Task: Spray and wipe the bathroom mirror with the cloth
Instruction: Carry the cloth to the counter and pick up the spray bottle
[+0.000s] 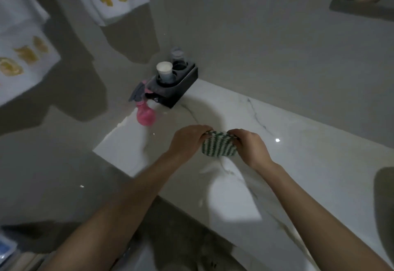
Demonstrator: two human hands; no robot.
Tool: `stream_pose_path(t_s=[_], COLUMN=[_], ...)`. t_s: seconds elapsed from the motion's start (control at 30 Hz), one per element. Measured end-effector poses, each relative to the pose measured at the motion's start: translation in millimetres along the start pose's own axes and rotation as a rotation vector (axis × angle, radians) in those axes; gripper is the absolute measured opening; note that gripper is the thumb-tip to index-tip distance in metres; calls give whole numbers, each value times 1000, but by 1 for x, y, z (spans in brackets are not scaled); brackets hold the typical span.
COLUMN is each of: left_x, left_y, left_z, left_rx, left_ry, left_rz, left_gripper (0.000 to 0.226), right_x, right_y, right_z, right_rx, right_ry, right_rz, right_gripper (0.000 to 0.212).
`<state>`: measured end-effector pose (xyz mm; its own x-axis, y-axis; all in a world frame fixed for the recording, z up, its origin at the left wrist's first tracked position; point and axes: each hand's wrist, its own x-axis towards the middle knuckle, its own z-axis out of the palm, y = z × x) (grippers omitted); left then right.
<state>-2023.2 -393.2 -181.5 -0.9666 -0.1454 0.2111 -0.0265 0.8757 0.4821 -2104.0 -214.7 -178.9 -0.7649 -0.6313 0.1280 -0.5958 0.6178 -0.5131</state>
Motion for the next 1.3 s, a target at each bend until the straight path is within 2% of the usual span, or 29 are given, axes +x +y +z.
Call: stream_pose_path(t_s=[0.07,0.27,0.4,0.5,0.63,0.8,0.83,1.0,1.13,1.23,1.3], left_x=[35,100,87,65,41,22,19,19,15,3,-4], left_y=[-7,-23,-47,-57,-67,-80,-83,-100,-126,-152,-167], left_z=[12,57,91,105,116,129,129,107,72,43,23], left_rx=[32,168,133,127,157,159,152,88,7,22,44], left_ry=[-10,-50,-212,-316,-350,-436,-431,-261,-62,55,103], left_rz=[98,326,341,371,461,508,516,448,256,49,-49], left_gripper=[34,23,26,20,26,31,32,30,29,32,34], right_x=[18,43,26,-1,-31,-43,-42,-22,0,12,19], right_y=[17,75,87,83,72,66,65,57,43,33,27], right_z=[-4,15,55,83,102,119,121,122,128,135,140], right_rx=[-35,-242,-285,-240,-197,-283,-290,-272,-298,-295,-287], right_ry=[67,216,191,123,96,123,108,17,-106,-157,-145], right_rz=[-35,32,58,113,146,138,154,171,158,142,115], right_gripper=[22,37,33,32,33,21,25,53,71,73,63])
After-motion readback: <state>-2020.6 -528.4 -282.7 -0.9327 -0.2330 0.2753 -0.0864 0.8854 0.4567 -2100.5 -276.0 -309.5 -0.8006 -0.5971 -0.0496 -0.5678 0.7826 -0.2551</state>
